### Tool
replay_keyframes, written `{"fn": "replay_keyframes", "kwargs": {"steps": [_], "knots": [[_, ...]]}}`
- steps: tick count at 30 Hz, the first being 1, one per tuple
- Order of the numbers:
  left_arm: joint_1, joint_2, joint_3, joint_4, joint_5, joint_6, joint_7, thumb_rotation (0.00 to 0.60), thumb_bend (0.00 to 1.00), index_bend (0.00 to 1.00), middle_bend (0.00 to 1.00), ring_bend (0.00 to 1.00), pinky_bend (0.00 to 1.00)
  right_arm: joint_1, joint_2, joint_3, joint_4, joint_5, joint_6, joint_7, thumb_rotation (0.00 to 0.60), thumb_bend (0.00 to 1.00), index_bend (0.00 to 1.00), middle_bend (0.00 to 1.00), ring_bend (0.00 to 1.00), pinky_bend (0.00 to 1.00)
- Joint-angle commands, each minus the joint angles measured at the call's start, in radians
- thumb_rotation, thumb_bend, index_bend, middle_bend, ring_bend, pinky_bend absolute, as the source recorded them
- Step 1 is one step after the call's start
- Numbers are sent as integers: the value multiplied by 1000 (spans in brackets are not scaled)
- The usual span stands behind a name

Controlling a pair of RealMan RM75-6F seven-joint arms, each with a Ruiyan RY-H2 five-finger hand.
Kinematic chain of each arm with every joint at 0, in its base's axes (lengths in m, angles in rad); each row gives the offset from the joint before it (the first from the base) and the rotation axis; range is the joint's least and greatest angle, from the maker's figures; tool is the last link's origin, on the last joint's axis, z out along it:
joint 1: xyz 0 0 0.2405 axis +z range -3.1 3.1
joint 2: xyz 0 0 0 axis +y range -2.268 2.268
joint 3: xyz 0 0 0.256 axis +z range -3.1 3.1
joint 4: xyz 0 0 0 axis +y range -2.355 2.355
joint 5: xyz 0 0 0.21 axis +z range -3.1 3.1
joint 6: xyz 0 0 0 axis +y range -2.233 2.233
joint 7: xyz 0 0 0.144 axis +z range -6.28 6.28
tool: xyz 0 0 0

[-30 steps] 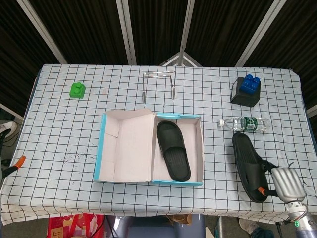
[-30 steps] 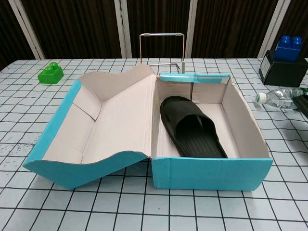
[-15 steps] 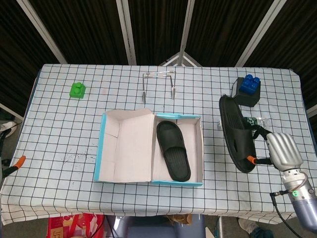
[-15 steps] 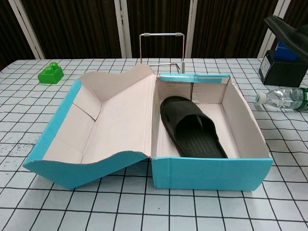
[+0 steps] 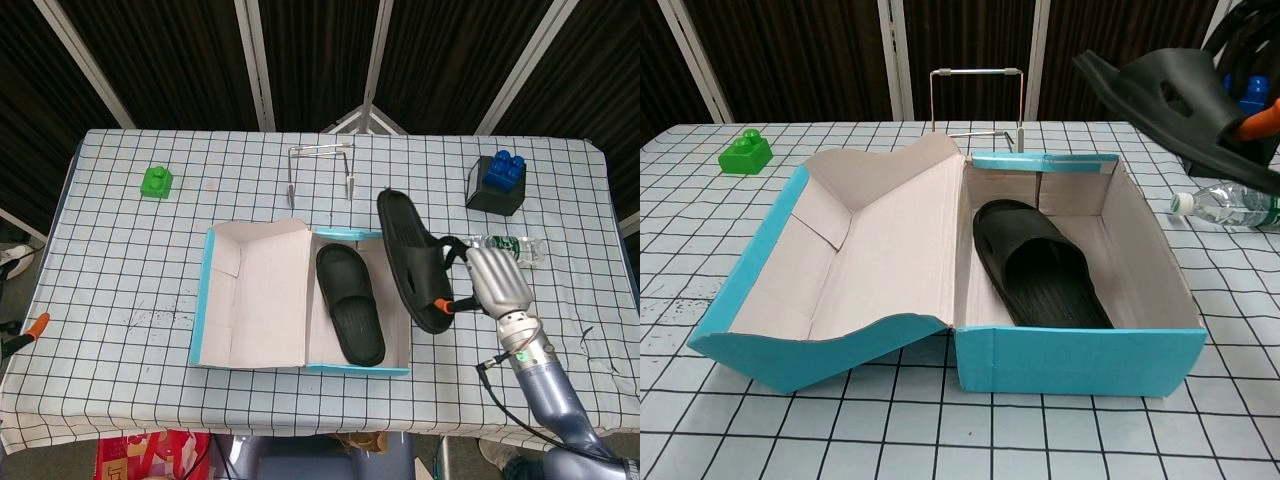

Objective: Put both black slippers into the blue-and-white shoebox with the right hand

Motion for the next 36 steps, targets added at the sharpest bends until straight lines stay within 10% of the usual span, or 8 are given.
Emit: {"fn": "replay_keyframes", "kwargs": {"steps": [1,23,36], "knots": [[0,0,0,1,-1,-1,0,600,227,192,0,0,117,39,-59,-3,-2,50,15,-53,600,489,800,484,1000,1000],[-9,-7,2,11,-13,-28,3,600,227,192,0,0,117,134,-279,-7,-20,269,222,-188,600,489,823,484,1000,1000],[-48,-35,5,79,-50,-134,-61,600,227,191,0,0,117,108,-317,174,-197,551,602,-207,600,522,823,484,1000,1000]]}}
